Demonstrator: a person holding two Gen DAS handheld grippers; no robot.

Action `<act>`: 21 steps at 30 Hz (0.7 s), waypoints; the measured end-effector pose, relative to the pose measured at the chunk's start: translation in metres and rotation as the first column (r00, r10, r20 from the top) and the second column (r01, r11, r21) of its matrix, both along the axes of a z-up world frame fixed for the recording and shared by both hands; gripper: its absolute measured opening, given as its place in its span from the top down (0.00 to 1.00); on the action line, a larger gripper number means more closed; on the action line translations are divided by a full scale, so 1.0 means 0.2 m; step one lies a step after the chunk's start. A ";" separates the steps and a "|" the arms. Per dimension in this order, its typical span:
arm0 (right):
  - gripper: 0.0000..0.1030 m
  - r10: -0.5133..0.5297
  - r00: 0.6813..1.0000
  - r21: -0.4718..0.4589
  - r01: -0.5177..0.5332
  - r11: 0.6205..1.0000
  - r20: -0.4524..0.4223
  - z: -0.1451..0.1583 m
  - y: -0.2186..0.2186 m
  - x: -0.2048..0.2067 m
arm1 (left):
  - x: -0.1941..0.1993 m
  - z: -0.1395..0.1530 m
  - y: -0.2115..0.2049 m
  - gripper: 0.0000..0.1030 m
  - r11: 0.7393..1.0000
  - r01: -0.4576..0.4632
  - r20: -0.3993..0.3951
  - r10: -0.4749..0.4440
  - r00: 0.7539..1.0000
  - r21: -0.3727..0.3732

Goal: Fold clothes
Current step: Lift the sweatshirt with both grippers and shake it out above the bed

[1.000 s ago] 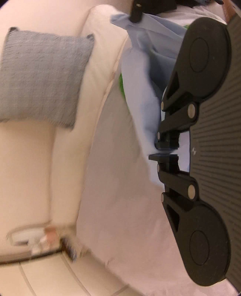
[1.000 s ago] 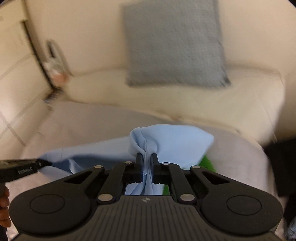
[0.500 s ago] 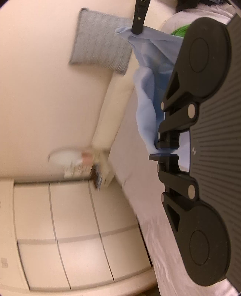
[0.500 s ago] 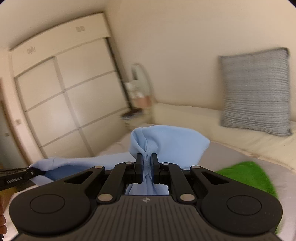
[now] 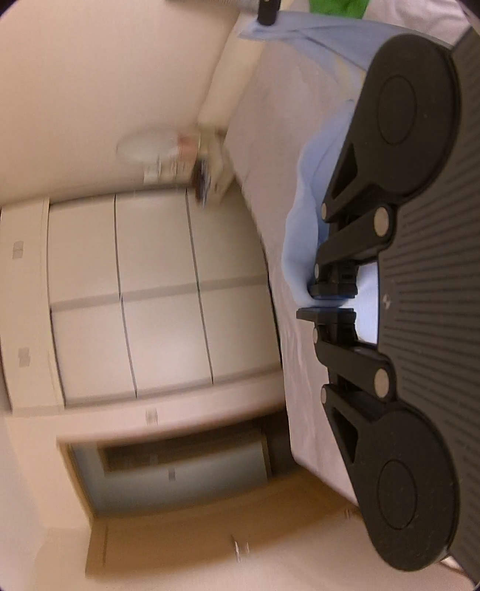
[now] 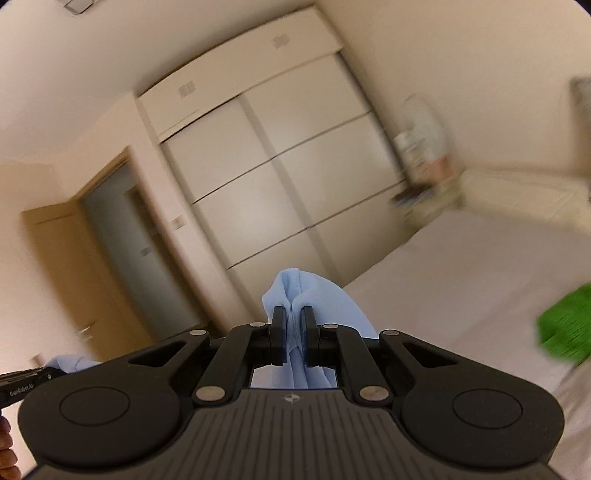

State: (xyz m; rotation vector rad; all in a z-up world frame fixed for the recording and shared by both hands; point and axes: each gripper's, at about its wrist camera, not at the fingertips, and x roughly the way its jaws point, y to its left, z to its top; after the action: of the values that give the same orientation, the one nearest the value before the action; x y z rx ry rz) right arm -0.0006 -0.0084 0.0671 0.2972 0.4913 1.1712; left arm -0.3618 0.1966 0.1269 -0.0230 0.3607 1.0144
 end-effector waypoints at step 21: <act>0.88 0.071 0.995 -0.112 -0.062 0.992 0.072 0.01 0.56 -0.59 | -0.85 -0.20 0.89 0.81 0.956 -0.180 0.004 0.186 0.982 -0.231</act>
State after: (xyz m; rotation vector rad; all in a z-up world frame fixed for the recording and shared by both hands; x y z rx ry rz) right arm -0.1187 0.1029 0.0698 0.1422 0.5004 1.2109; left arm -0.5310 0.3746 0.0868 -0.2832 0.4578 1.1502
